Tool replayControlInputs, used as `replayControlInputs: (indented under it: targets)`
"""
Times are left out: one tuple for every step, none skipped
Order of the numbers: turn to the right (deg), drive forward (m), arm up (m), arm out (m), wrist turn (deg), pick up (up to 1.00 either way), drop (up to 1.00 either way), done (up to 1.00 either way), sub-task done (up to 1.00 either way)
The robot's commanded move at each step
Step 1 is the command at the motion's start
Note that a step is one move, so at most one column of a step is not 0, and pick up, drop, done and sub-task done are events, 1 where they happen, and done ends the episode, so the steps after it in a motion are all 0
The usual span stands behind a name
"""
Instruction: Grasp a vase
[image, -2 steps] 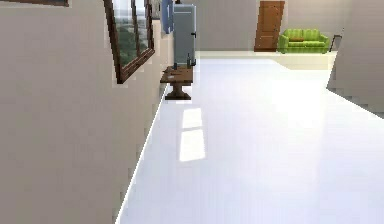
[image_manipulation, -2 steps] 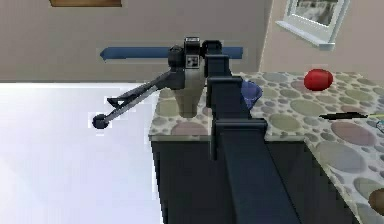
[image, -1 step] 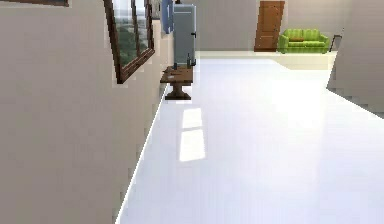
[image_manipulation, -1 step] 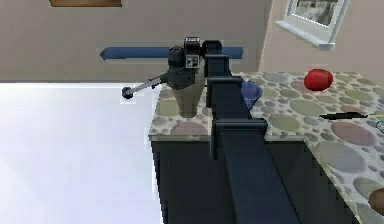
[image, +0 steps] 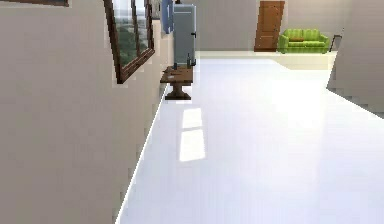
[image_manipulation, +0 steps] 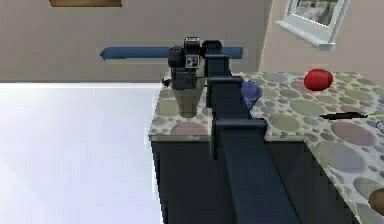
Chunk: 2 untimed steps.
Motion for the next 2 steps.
replayControlInputs:
  targets:
    - [0.0, 0.00, 0.00, 0.00, 0.0, 1.00, 0.00, 0.00, 0.00]
    - [0.0, 0.00, 0.00, 0.00, 0.0, 0.00, 0.00, 1.00, 0.00]
